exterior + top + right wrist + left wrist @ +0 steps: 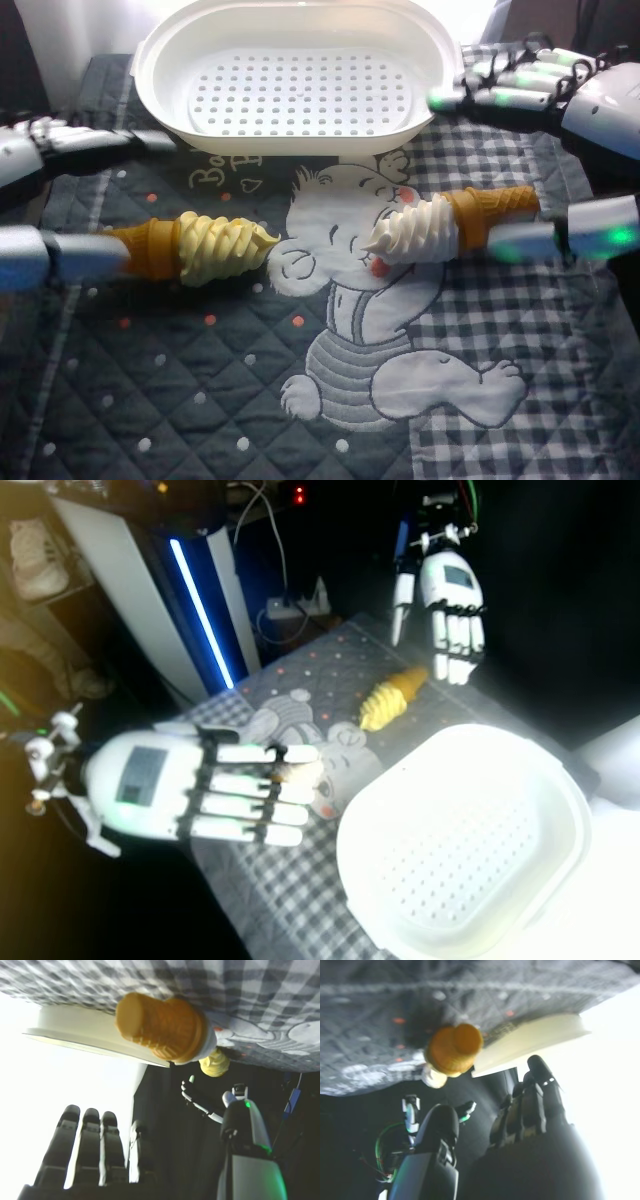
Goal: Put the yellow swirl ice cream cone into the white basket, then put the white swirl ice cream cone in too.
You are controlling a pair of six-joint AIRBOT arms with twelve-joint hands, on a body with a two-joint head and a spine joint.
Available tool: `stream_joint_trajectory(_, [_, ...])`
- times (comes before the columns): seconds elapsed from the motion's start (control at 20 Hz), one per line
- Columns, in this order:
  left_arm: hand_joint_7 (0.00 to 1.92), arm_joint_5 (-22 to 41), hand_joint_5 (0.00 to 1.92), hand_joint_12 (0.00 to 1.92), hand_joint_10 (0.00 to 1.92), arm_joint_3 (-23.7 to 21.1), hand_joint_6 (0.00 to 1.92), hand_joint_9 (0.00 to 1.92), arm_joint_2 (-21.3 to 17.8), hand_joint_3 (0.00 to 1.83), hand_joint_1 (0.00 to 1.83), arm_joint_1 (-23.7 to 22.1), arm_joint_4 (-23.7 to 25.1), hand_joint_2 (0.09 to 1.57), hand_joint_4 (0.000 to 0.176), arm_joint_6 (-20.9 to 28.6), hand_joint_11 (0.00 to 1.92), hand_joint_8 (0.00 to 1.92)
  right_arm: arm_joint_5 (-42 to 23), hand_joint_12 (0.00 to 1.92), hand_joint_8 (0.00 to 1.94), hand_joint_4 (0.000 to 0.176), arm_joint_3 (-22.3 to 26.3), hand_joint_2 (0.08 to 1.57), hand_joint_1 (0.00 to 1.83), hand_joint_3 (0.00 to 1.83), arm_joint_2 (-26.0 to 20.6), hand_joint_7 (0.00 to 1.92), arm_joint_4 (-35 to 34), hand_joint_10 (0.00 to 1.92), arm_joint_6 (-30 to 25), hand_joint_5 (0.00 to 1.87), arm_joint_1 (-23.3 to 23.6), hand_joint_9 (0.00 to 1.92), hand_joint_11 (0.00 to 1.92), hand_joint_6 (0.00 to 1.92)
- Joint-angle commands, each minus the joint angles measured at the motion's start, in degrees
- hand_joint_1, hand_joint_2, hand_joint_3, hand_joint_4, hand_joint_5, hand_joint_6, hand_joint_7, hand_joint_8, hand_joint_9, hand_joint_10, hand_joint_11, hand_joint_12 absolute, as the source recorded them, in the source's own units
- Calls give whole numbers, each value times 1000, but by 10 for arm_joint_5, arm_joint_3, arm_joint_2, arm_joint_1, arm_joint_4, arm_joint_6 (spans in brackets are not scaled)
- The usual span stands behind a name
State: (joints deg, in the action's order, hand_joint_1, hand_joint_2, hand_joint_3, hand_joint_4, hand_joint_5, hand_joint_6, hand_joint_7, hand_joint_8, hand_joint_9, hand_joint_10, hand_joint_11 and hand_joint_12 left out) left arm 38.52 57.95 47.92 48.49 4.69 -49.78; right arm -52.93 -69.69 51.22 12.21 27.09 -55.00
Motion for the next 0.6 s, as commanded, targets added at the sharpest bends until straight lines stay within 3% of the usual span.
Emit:
stream_joint_trajectory(0.0, [406, 47, 362, 952, 27, 3, 2, 451, 7, 0, 786, -11, 3, 776, 85, 3, 152, 6, -63, 679, 3, 34, -4, 1197, 839, 5, 0, 274, -22, 13, -2, 396, 6, 223, 0, 4])
stream_joint_trajectory(0.05, [423, 35, 372, 918, 11, 7, 0, 459, 14, 0, 791, -19, 14, 759, 94, 5, 166, 1, -63, 689, 3, 22, -4, 1199, 865, 2, 0, 281, -22, 10, -2, 409, 6, 234, 0, 5])
stream_joint_trajectory(0.1, [438, 21, 387, 900, 12, 13, 5, 475, 25, 0, 825, -28, 26, 740, 86, 10, 152, 4, -63, 692, 1, 28, -4, 1202, 870, 2, 0, 278, -22, 9, -2, 411, 6, 235, 0, 5])
stream_joint_trajectory(0.2, [435, 1, 376, 822, 7, 23, 0, 484, 42, 1, 831, -40, 38, 730, 94, 14, 150, 0, -63, 771, 5, 32, -4, 1201, 913, 0, 0, 312, -21, 1, -2, 431, 6, 270, 1, 2])
stream_joint_trajectory(0.3, [454, -25, 386, 827, 17, 37, 4, 519, 60, 0, 854, -52, 50, 721, 100, 14, 180, 7, -63, 777, 1, 56, -4, 1207, 913, 0, 0, 307, -21, 0, -2, 425, 6, 270, 0, 1])
stream_joint_trajectory(0.35, [461, -38, 388, 835, 24, 46, 4, 541, 69, 0, 856, -57, 52, 715, 103, 14, 197, 8, -63, 782, 0, 42, -4, 1204, 946, 0, 0, 299, -21, 0, -2, 436, 6, 266, 0, 4])
stream_joint_trajectory(0.45, [442, -61, 374, 932, 3, 63, 0, 554, 88, 0, 896, -70, 57, 746, 107, 13, 117, 0, -63, 790, 0, 53, -4, 1203, 967, 0, 1, 287, -21, 2, -2, 432, 6, 263, 0, 1])
stream_joint_trajectory(0.55, [492, -84, 410, 1053, 14, 79, 8, 598, 107, 0, 903, -80, 61, 761, 106, 9, 123, 12, -63, 793, 2, 40, -4, 1204, 982, 0, 1, 292, -21, 0, -2, 434, 6, 256, 0, 1])
